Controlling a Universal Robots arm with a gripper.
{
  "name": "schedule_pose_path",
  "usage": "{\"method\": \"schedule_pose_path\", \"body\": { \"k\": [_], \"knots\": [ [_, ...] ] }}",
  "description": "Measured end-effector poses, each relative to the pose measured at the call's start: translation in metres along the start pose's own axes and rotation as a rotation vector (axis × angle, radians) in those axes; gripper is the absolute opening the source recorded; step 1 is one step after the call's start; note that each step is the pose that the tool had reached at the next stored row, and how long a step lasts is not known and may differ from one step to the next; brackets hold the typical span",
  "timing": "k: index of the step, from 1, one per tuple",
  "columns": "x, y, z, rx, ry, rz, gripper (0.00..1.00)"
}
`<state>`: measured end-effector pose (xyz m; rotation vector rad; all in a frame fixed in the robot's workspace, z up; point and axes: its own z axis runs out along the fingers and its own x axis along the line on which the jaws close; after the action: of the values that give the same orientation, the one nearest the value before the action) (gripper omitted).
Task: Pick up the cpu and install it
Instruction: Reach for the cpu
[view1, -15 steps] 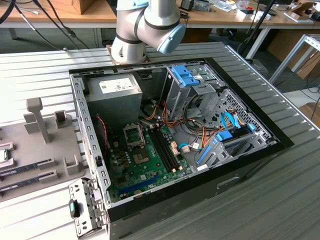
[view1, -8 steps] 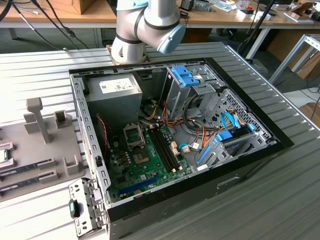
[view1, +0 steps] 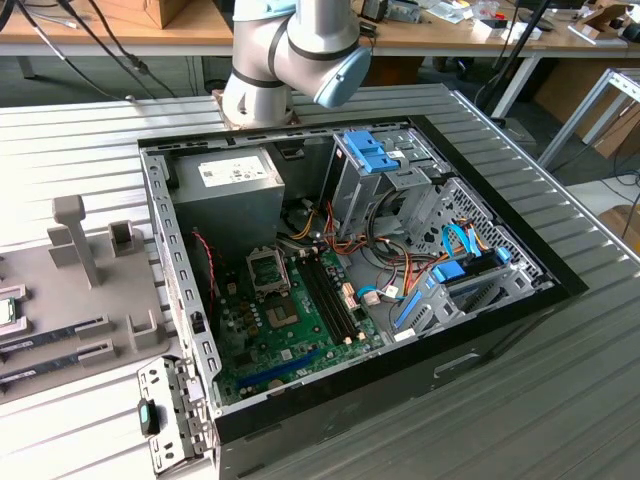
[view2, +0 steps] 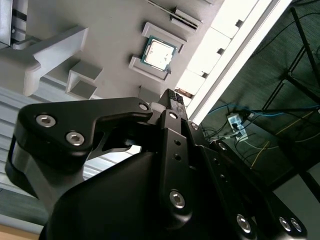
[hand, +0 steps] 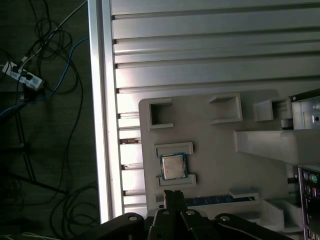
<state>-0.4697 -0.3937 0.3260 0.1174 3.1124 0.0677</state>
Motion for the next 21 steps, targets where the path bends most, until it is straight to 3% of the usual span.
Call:
{"method": "schedule_pose_path", "body": {
  "k": [7, 21],
  "knots": [
    [-0.0038, 0.0001, 0.0067, 0.0018, -0.0001, 0.000, 0.11],
    [-0.0063, 0.0000, 0.0119, 0.0024, -0.0001, 0.000, 0.11]
  ]
}}
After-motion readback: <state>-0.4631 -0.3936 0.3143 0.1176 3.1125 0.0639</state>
